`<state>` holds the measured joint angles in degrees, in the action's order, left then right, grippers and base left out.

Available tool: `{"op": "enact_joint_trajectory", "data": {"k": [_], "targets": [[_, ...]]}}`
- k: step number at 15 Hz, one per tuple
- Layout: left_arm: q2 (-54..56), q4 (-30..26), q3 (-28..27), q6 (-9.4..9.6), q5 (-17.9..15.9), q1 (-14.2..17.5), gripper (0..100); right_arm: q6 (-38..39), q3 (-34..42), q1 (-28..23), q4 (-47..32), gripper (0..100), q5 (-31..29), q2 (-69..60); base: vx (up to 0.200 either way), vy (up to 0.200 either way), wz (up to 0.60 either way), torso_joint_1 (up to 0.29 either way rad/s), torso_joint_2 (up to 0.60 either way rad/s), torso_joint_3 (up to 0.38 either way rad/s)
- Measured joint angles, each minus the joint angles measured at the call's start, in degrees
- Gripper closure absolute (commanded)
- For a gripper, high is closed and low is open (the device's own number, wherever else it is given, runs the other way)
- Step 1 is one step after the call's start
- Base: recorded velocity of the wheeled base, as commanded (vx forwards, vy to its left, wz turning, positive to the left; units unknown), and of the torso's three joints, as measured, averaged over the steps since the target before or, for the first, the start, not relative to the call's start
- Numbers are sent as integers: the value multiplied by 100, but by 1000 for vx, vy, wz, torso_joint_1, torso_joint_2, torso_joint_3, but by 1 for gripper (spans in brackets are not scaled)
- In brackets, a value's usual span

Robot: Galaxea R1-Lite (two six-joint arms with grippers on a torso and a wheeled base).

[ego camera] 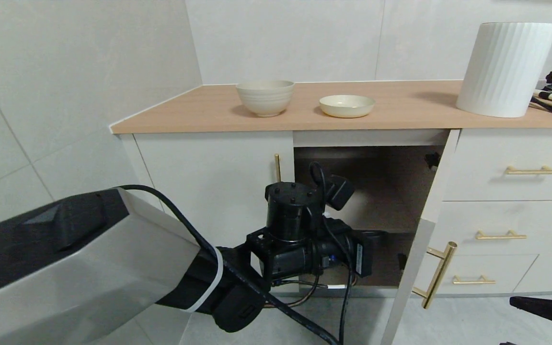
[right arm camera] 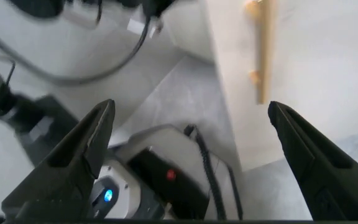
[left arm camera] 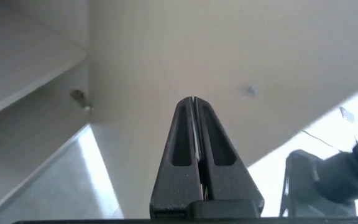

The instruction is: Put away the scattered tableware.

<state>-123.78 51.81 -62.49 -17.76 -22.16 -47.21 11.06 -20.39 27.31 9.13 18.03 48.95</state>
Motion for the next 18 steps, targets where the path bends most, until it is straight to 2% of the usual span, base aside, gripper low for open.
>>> {"op": "enact_joint_trajectory", "data": {"k": [5,8,10,11,12,14,16,18], "targets": [[-34,-819,-612,2,9,-273,100,0,-16,23,-24,0,441,-199,0,0,0,0,0,0],[129,-1165,-777,0,-137,-706,100,0,-16,135,-90,0,681,-451,0,0,0,0,0,0],[333,-1429,-728,-5,-197,-1056,100,0,-5,435,-246,0,758,-713,0,0,0,0,0,0],[451,-1431,-639,-5,-143,-1119,100,2,-5,627,-358,0,789,-857,0,0,0,0,0,0],[571,-1442,-527,-7,-83,-1086,100,2,-11,712,-378,0,797,-940,0,0,0,0,0,0],[914,-1426,-129,-7,-2,-789,100,2,-22,789,-383,0,797,-1008,0,0,0,0,0,0],[1364,-1431,400,0,52,-389,100,0,-79,802,-377,0,791,-940,0,0,0,0,0,0],[1979,-1486,976,22,137,162,100,0,-208,806,-356,0,728,-658,0,0,0,0,0,0]]}}
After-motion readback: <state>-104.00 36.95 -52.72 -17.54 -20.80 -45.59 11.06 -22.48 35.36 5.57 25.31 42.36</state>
